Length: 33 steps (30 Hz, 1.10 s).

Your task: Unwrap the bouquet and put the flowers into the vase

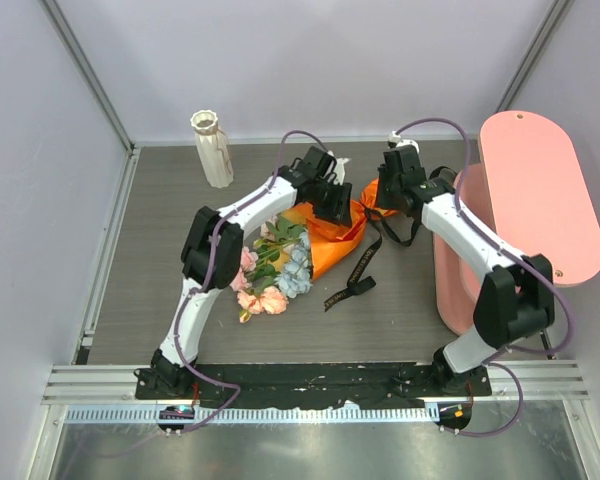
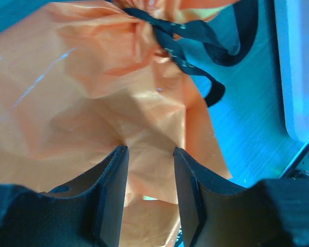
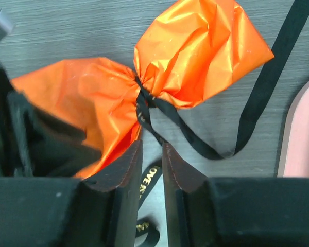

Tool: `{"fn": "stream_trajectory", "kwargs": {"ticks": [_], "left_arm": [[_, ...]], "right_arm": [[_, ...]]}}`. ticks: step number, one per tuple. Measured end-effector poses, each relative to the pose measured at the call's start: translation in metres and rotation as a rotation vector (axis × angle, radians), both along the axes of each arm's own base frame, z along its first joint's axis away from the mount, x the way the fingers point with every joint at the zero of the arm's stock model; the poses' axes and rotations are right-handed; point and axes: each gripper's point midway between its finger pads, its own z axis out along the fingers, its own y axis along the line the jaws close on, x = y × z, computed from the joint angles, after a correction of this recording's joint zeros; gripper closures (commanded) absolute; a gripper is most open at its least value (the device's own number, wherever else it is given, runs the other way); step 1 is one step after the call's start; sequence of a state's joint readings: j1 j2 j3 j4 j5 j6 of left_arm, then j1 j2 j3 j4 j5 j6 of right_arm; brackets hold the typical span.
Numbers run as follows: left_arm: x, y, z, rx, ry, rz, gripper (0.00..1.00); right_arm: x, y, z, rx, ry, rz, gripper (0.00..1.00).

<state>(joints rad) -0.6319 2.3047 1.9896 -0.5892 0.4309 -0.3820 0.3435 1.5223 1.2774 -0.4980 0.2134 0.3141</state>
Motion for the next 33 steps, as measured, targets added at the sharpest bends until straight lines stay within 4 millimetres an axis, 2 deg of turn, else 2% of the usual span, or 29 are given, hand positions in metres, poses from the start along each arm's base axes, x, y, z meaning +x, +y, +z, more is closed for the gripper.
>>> {"fn": "stream_trajectory", "kwargs": {"ticks": [2, 7, 18, 33], "left_arm": [[-0.01, -0.01, 0.0, -0.004, 0.004, -0.024, 0.6], [-0.023, -0.022, 0.001, -0.005, 0.002, -0.058, 0.62], [-0.001, -0.001, -0.007, 0.031, -0.015, -0.008, 0.65], [0.006, 0.013, -0.017, 0.044, -0.001, 0.017, 0.67]], "right_arm": [[0.011, -0.002, -0.016, -0.017, 0.026, -0.002, 0.78], [0.024, -0.004, -0.051, -0.043, 0.082, 0.02, 0.92], [0.043, 0.007, -0.092, -0.057, 0.111, 0.093, 0.93], [0.057, 0.027, -0.102, -0.043, 0.059, 0.164, 0.89]]}}
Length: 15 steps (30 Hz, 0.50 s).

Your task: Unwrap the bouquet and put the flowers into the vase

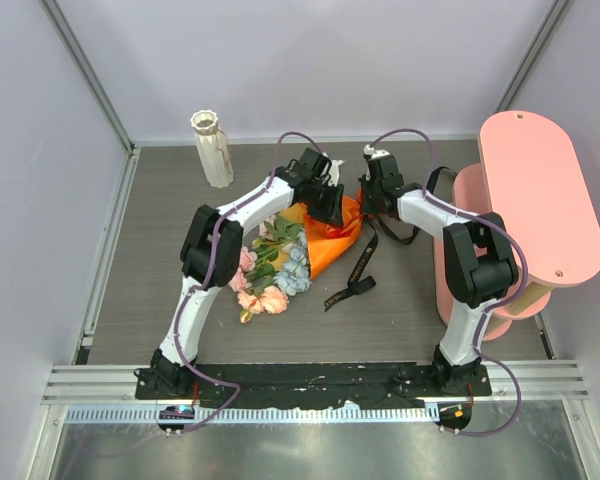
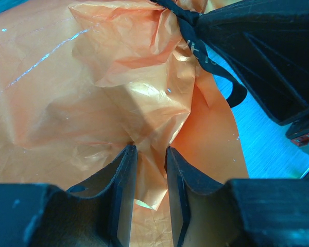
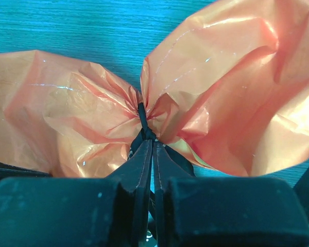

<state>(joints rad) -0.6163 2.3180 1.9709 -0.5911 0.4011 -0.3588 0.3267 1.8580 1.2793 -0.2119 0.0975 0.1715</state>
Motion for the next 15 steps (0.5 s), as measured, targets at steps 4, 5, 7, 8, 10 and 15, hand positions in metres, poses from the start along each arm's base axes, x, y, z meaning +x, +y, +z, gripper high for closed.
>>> {"fn": "stream_trajectory", "kwargs": {"ticks": [4, 5, 7, 8, 10, 15], "left_arm": [[0.0009, 0.0017, -0.0029, 0.001, 0.003, 0.003, 0.67], [0.0009, 0.0019, -0.0034, 0.001, 0.004, 0.003, 0.67], [0.0013, 0.0021, -0.0038, 0.0, 0.003, 0.004, 0.67], [0.0014, 0.0022, -0.0039, 0.0, 0.003, 0.004, 0.67], [0.0014, 0.0024, -0.0043, 0.0, 0.003, 0.004, 0.67], [0.0017, 0.0024, -0.0046, 0.0, 0.003, 0.004, 0.67]], "right_arm": [[0.0006, 0.0026, -0.0063, -0.007, 0.005, 0.014, 0.85], [0.0007, 0.0028, -0.0062, -0.009, 0.004, 0.017, 0.81], [0.0019, 0.0032, -0.0053, -0.011, -0.002, 0.022, 0.78], [0.0023, 0.0032, -0.005, -0.011, -0.005, 0.023, 0.77], [0.0029, 0.0038, -0.0051, -0.012, -0.01, 0.03, 0.75], [0.0034, 0.0052, -0.008, -0.015, -0.015, 0.045, 0.71]]}}
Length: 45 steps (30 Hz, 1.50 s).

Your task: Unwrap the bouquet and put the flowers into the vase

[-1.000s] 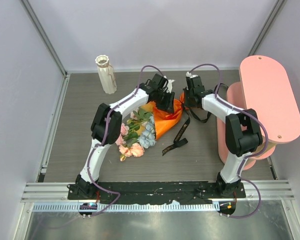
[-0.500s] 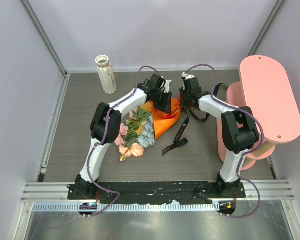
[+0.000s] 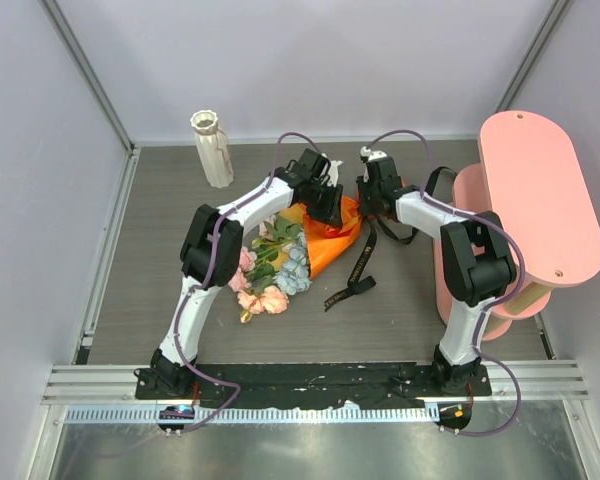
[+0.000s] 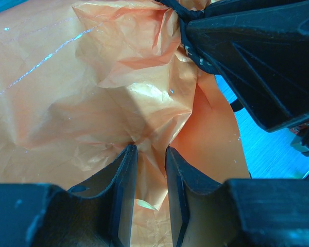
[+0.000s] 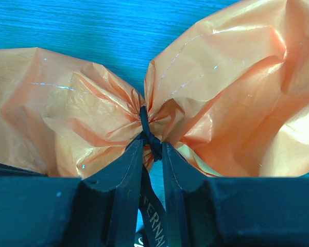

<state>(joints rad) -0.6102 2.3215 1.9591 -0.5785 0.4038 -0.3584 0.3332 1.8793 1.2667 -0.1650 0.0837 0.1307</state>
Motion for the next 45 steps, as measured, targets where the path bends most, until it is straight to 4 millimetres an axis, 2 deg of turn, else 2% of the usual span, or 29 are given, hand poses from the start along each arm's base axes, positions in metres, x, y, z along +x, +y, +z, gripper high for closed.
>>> {"fn": "stream_trajectory", "kwargs": {"ticks": [9, 15, 18, 23, 29, 34, 38, 42, 45], "left_arm": [[0.001, 0.001, 0.0, -0.001, -0.001, 0.002, 0.67], [0.001, 0.001, -0.001, 0.0, -0.001, 0.002, 0.68], [0.001, 0.001, -0.003, 0.001, 0.0, 0.003, 0.68], [0.002, 0.001, -0.003, 0.001, 0.0, 0.004, 0.68], [0.003, 0.002, -0.005, 0.0, -0.002, 0.006, 0.7], [0.003, 0.001, -0.006, -0.007, -0.006, 0.008, 0.72], [0.006, -0.003, -0.004, -0.028, -0.018, 0.006, 0.72], [0.008, -0.006, -0.001, -0.047, -0.022, 0.008, 0.73], [0.008, -0.007, 0.001, -0.056, -0.018, 0.01, 0.74]], "right_arm": [[0.004, -0.003, -0.008, -0.054, -0.019, -0.011, 0.74], [0.007, -0.005, -0.017, -0.092, -0.023, -0.025, 0.73], [0.008, -0.006, -0.018, -0.104, -0.028, -0.033, 0.79], [0.009, -0.008, -0.017, -0.119, -0.036, -0.05, 0.99], [0.007, -0.013, -0.014, -0.156, -0.066, -0.082, 0.99], [-0.002, -0.025, -0.002, -0.207, -0.1, -0.135, 0.99], [-0.009, -0.033, 0.018, -0.208, -0.141, -0.172, 0.99], [-0.011, -0.034, 0.036, -0.18, -0.171, -0.192, 0.99], [-0.013, -0.034, 0.04, -0.165, -0.17, -0.195, 0.99]]}}
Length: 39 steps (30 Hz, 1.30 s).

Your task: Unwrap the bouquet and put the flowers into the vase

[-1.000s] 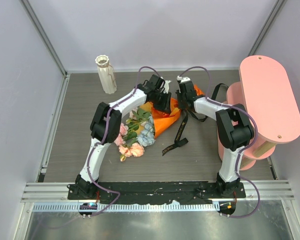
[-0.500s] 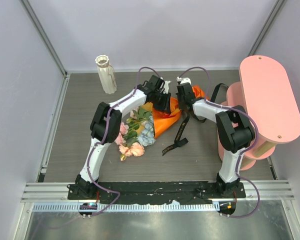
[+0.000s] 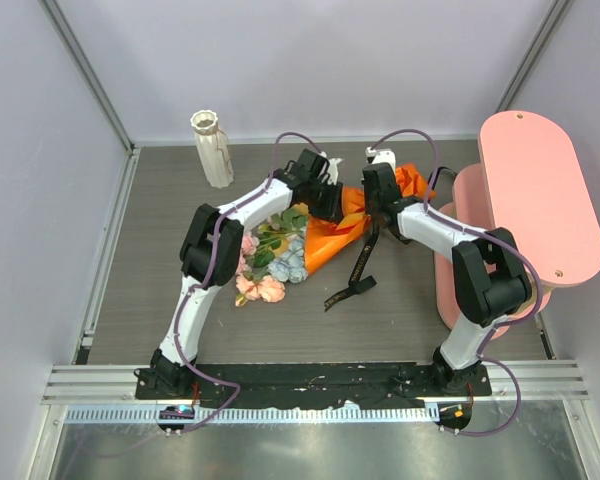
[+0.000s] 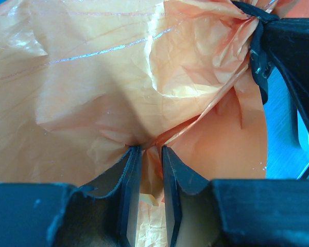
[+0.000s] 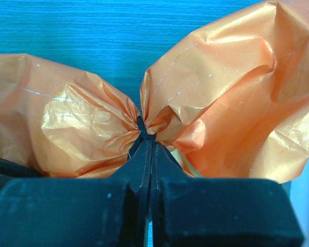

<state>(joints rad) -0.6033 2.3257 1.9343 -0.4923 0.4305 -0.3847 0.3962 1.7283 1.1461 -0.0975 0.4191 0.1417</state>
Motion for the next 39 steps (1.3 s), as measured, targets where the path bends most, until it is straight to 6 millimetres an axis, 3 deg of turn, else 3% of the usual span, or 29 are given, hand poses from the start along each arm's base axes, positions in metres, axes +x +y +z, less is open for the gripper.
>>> {"fn": "stream_trajectory", "kwargs": {"ticks": [4, 8, 12, 20, 22, 25, 30, 33, 34, 39], "left_arm": [[0.0, 0.002, -0.001, 0.001, 0.007, 0.002, 0.71], [-0.005, 0.004, -0.002, -0.008, 0.033, -0.01, 0.61], [-0.012, 0.003, 0.008, -0.038, 0.049, -0.033, 0.54], [-0.02, -0.016, 0.05, -0.169, 0.058, -0.052, 0.67], [-0.021, -0.021, 0.054, -0.191, 0.064, -0.05, 0.7], [-0.019, -0.026, 0.048, -0.197, 0.078, -0.038, 0.75], [-0.013, -0.025, 0.01, -0.152, 0.113, -0.004, 0.83], [-0.01, -0.02, -0.011, -0.128, 0.146, 0.024, 0.86], [-0.009, -0.019, -0.014, -0.125, 0.151, 0.03, 0.86], [-0.006, -0.019, -0.015, -0.132, 0.141, 0.035, 0.87]], "right_arm": [[0.0, 0.003, -0.003, 0.043, 0.02, 0.029, 0.99], [-0.005, 0.011, -0.01, 0.11, 0.077, 0.084, 0.99], [-0.004, 0.015, -0.016, 0.146, 0.108, 0.081, 0.99], [0.002, 0.014, -0.034, 0.173, 0.152, 0.081, 0.99], [0.006, 0.016, -0.035, 0.176, 0.156, 0.089, 0.9], [0.009, 0.02, -0.033, 0.19, 0.158, 0.097, 0.75], [0.004, 0.022, -0.032, 0.22, 0.175, 0.077, 0.68], [-0.003, 0.017, -0.029, 0.217, 0.175, 0.061, 0.74], [-0.007, 0.015, -0.028, 0.215, 0.174, 0.057, 0.81], [-0.017, 0.01, -0.029, 0.209, 0.176, 0.047, 0.92]]}}
